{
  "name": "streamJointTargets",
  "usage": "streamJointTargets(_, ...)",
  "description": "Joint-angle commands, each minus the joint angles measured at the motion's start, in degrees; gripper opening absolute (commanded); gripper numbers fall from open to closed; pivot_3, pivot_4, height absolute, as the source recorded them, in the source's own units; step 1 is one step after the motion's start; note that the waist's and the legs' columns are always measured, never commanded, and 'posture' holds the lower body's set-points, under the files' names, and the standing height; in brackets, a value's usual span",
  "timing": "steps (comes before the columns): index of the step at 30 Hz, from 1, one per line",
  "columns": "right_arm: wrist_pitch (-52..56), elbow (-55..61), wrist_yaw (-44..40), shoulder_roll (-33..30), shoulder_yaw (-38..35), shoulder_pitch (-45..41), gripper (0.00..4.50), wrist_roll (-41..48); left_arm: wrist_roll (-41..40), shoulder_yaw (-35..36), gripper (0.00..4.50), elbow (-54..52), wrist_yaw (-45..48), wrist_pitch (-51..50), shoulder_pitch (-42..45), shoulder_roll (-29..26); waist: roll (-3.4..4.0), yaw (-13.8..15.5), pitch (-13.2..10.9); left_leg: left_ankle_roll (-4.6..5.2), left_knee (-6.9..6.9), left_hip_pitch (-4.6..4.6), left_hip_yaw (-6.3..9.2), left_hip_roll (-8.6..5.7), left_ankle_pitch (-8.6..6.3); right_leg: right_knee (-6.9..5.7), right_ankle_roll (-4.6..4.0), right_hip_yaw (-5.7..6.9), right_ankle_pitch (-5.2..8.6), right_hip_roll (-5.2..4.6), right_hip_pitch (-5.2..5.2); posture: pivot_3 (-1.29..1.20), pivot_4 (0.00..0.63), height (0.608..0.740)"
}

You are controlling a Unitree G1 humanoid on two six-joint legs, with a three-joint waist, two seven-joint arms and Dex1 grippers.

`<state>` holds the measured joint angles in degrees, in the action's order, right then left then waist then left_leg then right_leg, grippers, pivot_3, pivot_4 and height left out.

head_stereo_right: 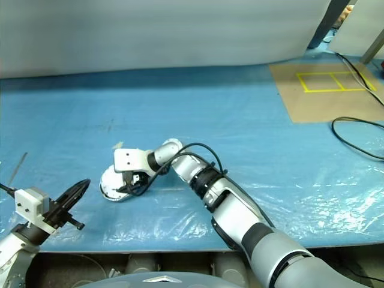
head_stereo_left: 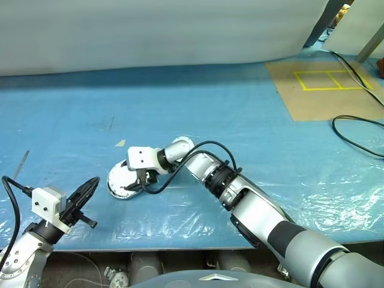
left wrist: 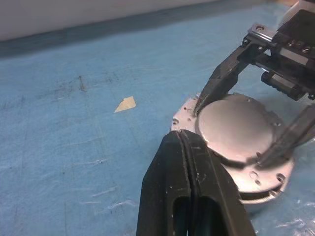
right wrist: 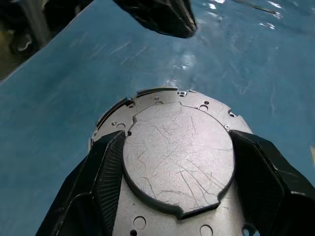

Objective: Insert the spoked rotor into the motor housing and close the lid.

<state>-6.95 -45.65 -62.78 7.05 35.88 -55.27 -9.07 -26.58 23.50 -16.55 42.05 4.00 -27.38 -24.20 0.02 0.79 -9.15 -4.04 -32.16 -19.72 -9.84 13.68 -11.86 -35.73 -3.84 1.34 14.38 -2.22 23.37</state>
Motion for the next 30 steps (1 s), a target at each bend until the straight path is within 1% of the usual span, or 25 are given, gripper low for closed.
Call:
streamJointTargets(1, -2.7, -4.9, -5.8, 1.2, 3.7, -2.2, 2.97, -3.4, 0.1, 0.6, 0.0, -0.4, -0.2, 1.5, -0.2, 0.2, 0.01, 0.0, 0.0, 0.0, 0.01, 0.0, 0.0, 0.0, 0.0, 0.0, 0.0, 0.01, 0.0, 0.0, -0.01, 0.0, 0.15, 0.74)
streamJointTargets(4, -5.8, -9.9, -6.6, -0.7, 4.2, -5.2, 2.97, -5.6, 0.4, 0.4, 0.0, 0.6, -0.2, 1.7, 0.4, 0.2, 0.06, 0.1, 0.0, 0.01, 0.0, 0.02, 0.0, -0.02, -0.01, -0.01, -0.01, 0.01, 0.01, -0.03, -0.03, 0.0, 0.15, 0.74)
streamJointTargets(8, -8.0, -13.1, -9.6, -1.5, 2.7, -7.4, 2.97, -5.2, 0.9, -0.2, 0.0, 1.7, -0.1, 1.6, 2.1, -0.3, 0.19, 0.7, -0.1, 0.04, -0.08, 0.09, -0.01, -0.01, 0.01, -0.04, -0.02, 0.01, 0.01, -0.12, -0.12, 0.0, 0.15, 0.74)
streamJointTargets(15, -9.0, -18.3, -12.5, -0.1, -1.1, -11.9, 2.97, -3.9, 1.5, -0.8, 0.0, 3.5, 0.3, 1.5, 4.6, -0.8, 0.19, 1.5, -0.1, 0.08, -0.16, 0.08, -0.01, -0.01, 0.03, -0.08, -0.03, -0.01, 0.01, -0.15, -0.15, 0.0, 0.15, 0.74)
streamJointTargets(17, -6.6, -19.8, -16.1, 0.9, -3.4, -12.8, 2.97, -1.9, 1.6, -1.0, 0.0, 3.7, 0.4, 1.6, 4.9, -0.8, 0.15, 1.4, -0.1, 0.08, -0.16, 0.06, -0.01, -0.01, 0.03, -0.07, -0.03, 0.0, 0.01, -0.11, -0.13, 0.0, 0.15, 0.74)
streamJointTargets(20, -8.2, -21.4, -16.8, 0.7, -3.6, -13.6, 2.97, -3.8, 1.9, -1.2, 0.0, 4.1, 0.3, 1.7, 5.1, -0.8, 0.16, 1.4, -0.1, 0.09, -0.15, -0.01, -0.01, 0.0, 0.04, -0.07, -0.03, 0.01, 0.01, -0.1, -0.05, 0.0, 0.15, 0.74)
streamJointTargets(24, -7.3, -23.1, -22.3, 1.3, -5.0, -14.8, 2.97, -3.1, 2.3, -1.7, 0.0, 4.2, 0.2, 1.7, 5.4, -0.5, 0.15, 1.4, 0.0, 0.1, -0.16, -0.03, -0.01, 0.01, 0.04, -0.07, -0.03, 0.04, 0.01, -0.1, -0.04, 0.0, 0.15, 0.74)
streamJointTargets(26, -7.5, -23.6, -23.0, 1.9, -6.4, -15.5, 2.97, -2.5, 2.5, -2.0, 0.0, 4.3, 0.2, 1.7, 5.6, -0.4, 0.15, 1.4, -0.1, 0.1, -0.17, -0.03, -0.01, 0.01, 0.04, -0.08, -0.04, 0.04, 0.01, -0.11, -0.04, 0.0, 0.15, 0.74)
streamJointTargets(30, -7.8, -24.5, -21.8, 3.2, -9.3, -16.3, 2.97, -1.7, 2.8, -2.6, 0.0, 4.0, -0.3, 1.6, 5.9, -0.2, 0.15, 1.4, -0.1, 0.11, -0.17, -0.03, -0.01, 0.04, 0.04, -0.12, -0.04, 0.06, 0.01, -0.1, -0.03, 0.0, 0.15, 0.74)
